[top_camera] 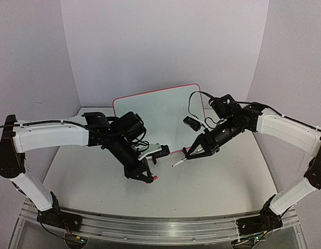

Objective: Write a sentence on the whiteboard
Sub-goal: Open the pen cap from the whiteboard marker, then place the pen cap at the center of the board.

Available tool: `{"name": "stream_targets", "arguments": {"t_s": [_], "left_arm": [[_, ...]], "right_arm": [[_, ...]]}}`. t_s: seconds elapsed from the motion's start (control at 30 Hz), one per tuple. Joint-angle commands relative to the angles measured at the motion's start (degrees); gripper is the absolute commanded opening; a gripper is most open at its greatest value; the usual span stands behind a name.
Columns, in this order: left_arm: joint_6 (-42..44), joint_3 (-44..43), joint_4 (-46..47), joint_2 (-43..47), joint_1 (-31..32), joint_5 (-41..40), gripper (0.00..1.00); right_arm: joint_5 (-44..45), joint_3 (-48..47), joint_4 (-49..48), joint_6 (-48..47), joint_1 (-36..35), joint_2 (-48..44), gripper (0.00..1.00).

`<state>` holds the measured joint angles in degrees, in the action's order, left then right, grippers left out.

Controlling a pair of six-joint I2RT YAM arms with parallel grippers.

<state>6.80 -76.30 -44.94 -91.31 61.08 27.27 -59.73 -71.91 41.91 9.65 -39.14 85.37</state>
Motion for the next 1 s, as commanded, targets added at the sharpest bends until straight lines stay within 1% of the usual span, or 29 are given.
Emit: {"name": "stream_targets", "arguments": {"t_s": [0.0, 0.13, 0.2, 0.27, 0.33, 0.43, 0.5, 0.6, 0.67, 0.73, 0.9, 0.97], "left_arm": [[0.49, 1.63, -3.51, 3.28, -0.26, -2.97, 0.00], [-1.29, 3.14, -2.49, 4.33, -0.30, -4.97, 0.00], [-4.42, 5.73, 0.13, 5.00, -0.35, -7.45, 0.00], [-9.47, 8.92, 4.62, 5.57, -0.34, -9.53, 0.00], [-15.23, 12.58, 10.26, 5.75, -0.33, -11.99, 0.00], [-23.57, 16.83, 17.44, 5.34, -0.34, -17.80, 0.00], [-28.21, 18.11, 19.91, 4.45, -0.39, -23.69, 0.00], [-32.56, 17.91, 20.14, 1.94, -0.35, -30.18, 0.00], [-34.21, 17.83, 20.45, 0.44, -0.35, -31.61, 0.00], [-35.22, 17.78, 20.63, -0.81, -0.35, -31.85, 0.02], [-36.22, 17.86, 20.49, -3.09, -0.32, -31.56, 0.12], [-36.78, 18.33, 20.59, -3.11, -0.34, -31.46, 0.21]], "right_arm": [[2.04, -4.11, 8.57, -5.70, 1.29, -3.61, 0.00], [5.63, -5.28, 11.66, -6.76, 2.15, -4.77, 0.00], [9.03, -4.98, 11.51, -5.97, 2.41, -5.27, 0.00], [12.67, -4.45, 10.82, -4.27, 2.47, -5.42, 0.00], [16.22, -3.21, 8.24, -1.30, 2.43, -5.91, 0.00], [19.89, 0.04, 0.90, 3.87, 2.43, -8.04, 0.00], [22.71, 1.74, -2.90, 6.12, 2.48, -9.71, 0.00], [25.60, 3.91, -6.68, 8.51, 2.46, -12.05, 0.00], [26.40, 5.56, -8.87, 9.29, 2.48, -13.84, 0.00], [27.53, 7.10, -10.07, 9.70, 2.49, -15.54, 0.00], [29.51, 9.77, -10.93, 10.49, 2.46, -17.84, 0.00], [29.67, 10.86, -11.62, 10.93, 2.48, -18.56, 0.00]]}}
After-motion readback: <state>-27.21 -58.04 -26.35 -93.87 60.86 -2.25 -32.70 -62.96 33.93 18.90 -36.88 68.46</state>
